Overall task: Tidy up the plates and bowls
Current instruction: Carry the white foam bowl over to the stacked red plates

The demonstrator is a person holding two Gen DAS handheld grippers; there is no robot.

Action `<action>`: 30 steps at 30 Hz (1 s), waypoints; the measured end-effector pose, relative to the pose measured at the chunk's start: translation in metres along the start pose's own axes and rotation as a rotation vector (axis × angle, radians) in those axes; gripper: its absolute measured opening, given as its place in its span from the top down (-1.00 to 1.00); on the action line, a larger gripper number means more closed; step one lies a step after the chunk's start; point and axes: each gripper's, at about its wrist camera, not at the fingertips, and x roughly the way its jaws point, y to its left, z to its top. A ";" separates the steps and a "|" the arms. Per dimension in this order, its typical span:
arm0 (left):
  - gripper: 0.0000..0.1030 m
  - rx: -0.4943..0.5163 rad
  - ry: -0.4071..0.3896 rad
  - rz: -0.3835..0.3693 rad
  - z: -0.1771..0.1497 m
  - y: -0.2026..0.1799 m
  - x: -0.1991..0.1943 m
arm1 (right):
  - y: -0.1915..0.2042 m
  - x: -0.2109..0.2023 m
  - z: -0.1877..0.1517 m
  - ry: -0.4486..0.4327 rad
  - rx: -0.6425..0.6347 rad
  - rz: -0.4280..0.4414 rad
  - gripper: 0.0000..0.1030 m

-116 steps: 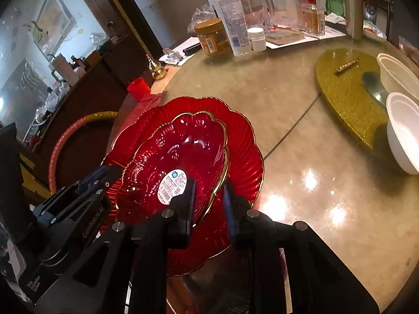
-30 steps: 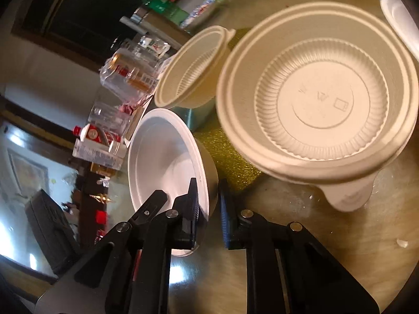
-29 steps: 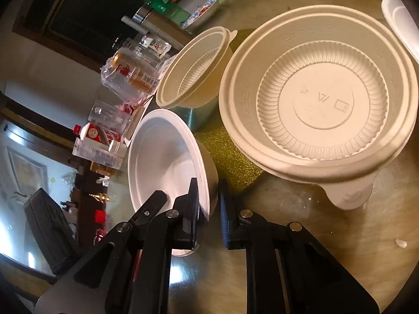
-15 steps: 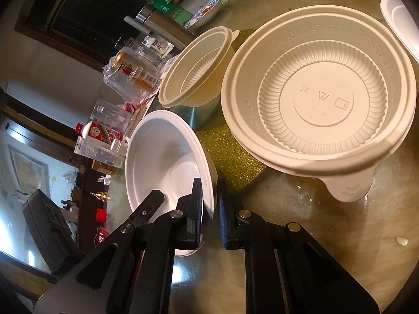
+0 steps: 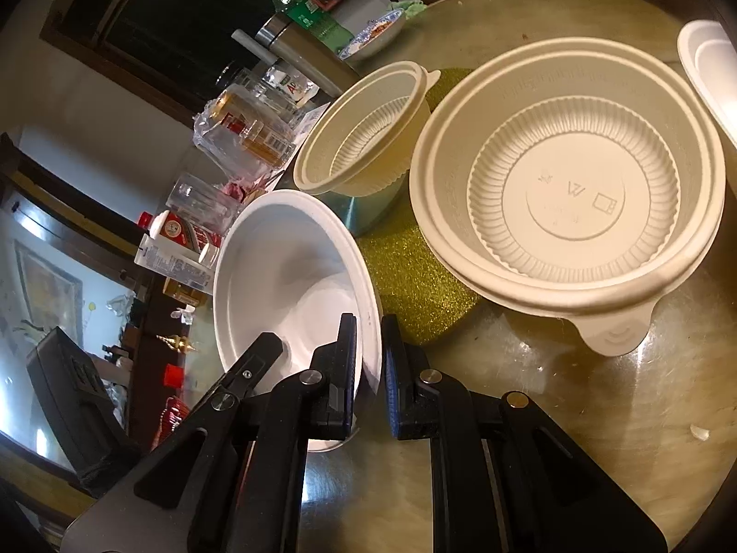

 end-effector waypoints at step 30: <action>0.77 0.101 -0.096 0.096 0.006 -0.021 -0.031 | 0.014 -0.016 -0.002 -0.082 -0.101 -0.029 0.79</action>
